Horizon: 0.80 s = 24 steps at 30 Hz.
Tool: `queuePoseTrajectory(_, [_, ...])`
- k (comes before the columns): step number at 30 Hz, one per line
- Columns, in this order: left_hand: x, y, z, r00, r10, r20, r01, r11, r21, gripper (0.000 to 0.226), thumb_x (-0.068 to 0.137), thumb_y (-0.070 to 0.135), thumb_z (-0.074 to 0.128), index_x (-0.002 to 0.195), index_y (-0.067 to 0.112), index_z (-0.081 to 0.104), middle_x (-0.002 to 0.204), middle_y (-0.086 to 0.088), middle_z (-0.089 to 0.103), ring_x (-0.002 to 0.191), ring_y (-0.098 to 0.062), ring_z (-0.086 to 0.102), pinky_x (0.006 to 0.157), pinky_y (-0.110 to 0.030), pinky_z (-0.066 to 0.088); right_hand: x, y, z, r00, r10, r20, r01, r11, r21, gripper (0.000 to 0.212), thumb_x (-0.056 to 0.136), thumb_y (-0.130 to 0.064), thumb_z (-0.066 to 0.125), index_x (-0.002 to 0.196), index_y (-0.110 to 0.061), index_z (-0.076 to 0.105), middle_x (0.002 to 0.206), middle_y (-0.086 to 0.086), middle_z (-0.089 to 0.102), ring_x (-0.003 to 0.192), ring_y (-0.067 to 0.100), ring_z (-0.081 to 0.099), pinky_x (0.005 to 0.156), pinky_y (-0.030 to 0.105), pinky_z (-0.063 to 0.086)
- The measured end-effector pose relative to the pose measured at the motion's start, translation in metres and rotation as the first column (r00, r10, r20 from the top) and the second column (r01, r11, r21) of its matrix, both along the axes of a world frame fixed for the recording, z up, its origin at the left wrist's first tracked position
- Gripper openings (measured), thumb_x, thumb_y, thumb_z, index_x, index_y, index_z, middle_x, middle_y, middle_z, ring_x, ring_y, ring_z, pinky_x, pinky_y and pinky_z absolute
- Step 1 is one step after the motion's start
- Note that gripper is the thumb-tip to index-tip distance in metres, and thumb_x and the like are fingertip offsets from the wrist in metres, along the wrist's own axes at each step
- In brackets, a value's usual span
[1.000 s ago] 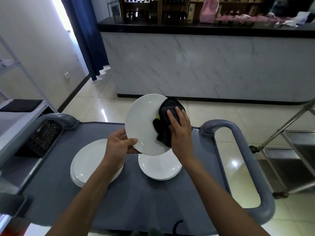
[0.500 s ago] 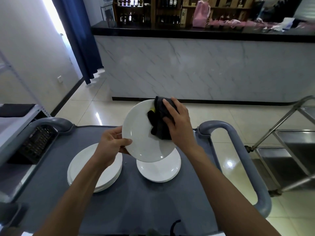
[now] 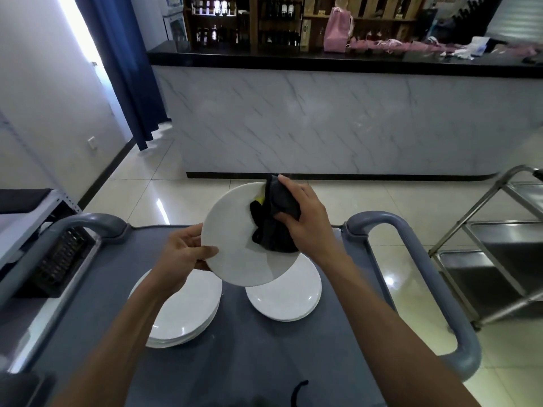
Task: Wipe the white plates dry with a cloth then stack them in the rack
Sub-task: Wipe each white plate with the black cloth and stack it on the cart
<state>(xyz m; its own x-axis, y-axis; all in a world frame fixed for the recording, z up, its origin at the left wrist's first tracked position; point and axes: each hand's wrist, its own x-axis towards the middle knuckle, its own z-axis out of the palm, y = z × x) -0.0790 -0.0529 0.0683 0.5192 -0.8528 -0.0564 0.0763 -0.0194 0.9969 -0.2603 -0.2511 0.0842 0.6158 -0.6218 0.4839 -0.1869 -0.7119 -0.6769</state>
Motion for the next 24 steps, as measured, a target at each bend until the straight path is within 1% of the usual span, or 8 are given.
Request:
queuePoseTrajectory(2, [0.008,-0.001,-0.001,1.000,0.002,0.002,-0.003,1.000,0.022,0.049,0.081,-0.014,0.064,0.107,0.026,0.075,0.096,-0.008,0.077,0.081,-0.027,0.073,0.058,-0.038,0.060,0.004,0.005,-0.001,0.999,-0.039,0.029,0.039,0.999,0.002,0.072,0.079,-0.009,0.076,0.143,-0.030,0.049,0.127,-0.003,0.057,0.117,0.011,0.053,0.100,0.010,0.037])
queuePoseTrajectory(6, [0.015,-0.004,-0.004,0.999,0.044,0.024,-0.045,0.996,0.073,0.050,0.085,-0.015,0.058,0.103,0.029,0.075,0.093,-0.004,0.078,0.079,-0.023,0.073,0.061,-0.035,0.061,0.008,0.018,-0.003,0.987,-0.129,0.099,0.127,0.992,0.021,0.059,0.078,-0.013,0.073,0.130,-0.034,0.055,0.114,-0.006,0.059,0.104,0.012,0.058,0.091,0.025,0.048])
queuePoseTrajectory(10, [0.013,-0.008,-0.010,0.996,0.089,0.025,-0.091,0.993,0.069,0.050,0.087,-0.012,0.052,0.090,0.031,0.079,0.086,-0.002,0.076,0.074,-0.019,0.070,0.062,-0.031,0.060,0.009,0.028,-0.004,0.970,-0.180,0.161,0.183,0.983,-0.003,0.058,0.076,-0.004,0.073,0.124,-0.033,0.056,0.107,-0.005,0.058,0.099,0.014,0.058,0.087,0.028,0.049])
queuePoseTrajectory(14, [0.012,-0.011,-0.013,0.995,0.070,-0.070,-0.067,0.997,0.043,0.026,0.081,0.023,0.055,0.091,0.021,0.079,0.083,-0.006,0.072,0.077,-0.024,0.068,0.073,-0.041,0.059,0.004,0.036,0.000,0.962,-0.186,0.202,0.201,0.978,-0.056,0.058,0.075,0.005,0.070,0.123,-0.026,0.058,0.107,-0.002,0.058,0.100,0.020,0.058,0.087,0.034,0.050])
queuePoseTrajectory(17, [0.017,-0.014,-0.016,0.959,0.061,-0.278,-0.050,0.998,0.049,0.043,0.091,0.047,0.052,0.105,0.012,0.073,0.097,-0.013,0.074,0.089,-0.031,0.070,0.080,-0.046,0.056,-0.004,0.042,0.003,0.957,-0.187,0.222,0.220,0.966,-0.134,0.061,0.073,0.010,0.066,0.123,-0.023,0.057,0.108,0.002,0.058,0.102,0.025,0.058,0.088,0.035,0.050])
queuePoseTrajectory(20, [0.020,-0.018,-0.020,0.904,0.082,-0.419,-0.030,0.991,0.130,0.059,0.099,0.055,0.044,0.122,0.004,0.064,0.113,-0.020,0.070,0.106,-0.038,0.067,0.086,-0.052,0.056,-0.013,0.046,0.005,0.950,-0.187,0.250,0.237,0.953,-0.188,0.060,0.073,0.013,0.065,0.123,-0.019,0.058,0.109,0.005,0.058,0.102,0.025,0.058,0.087,0.035,0.051])
queuePoseTrajectory(22, [0.020,-0.019,-0.024,0.922,0.089,-0.377,0.023,0.960,0.281,0.067,0.095,0.064,0.044,0.117,0.003,0.063,0.114,-0.018,0.070,0.107,-0.037,0.068,0.077,-0.045,0.054,-0.018,0.047,0.005,0.944,-0.188,0.273,0.247,0.948,-0.203,0.059,0.074,0.014,0.065,0.123,-0.019,0.057,0.109,0.007,0.057,0.101,0.023,0.058,0.086,0.032,0.051])
queuePoseTrajectory(24, [0.019,-0.017,-0.028,0.926,0.032,-0.377,0.132,0.907,0.401,0.074,0.088,0.075,0.043,0.102,0.006,0.064,0.106,-0.016,0.073,0.100,-0.035,0.071,0.071,-0.038,0.045,-0.021,0.049,0.003,0.936,-0.186,0.300,0.259,0.938,-0.228,0.059,0.075,0.013,0.064,0.123,-0.020,0.057,0.110,0.008,0.056,0.100,0.021,0.058,0.085,0.027,0.050])
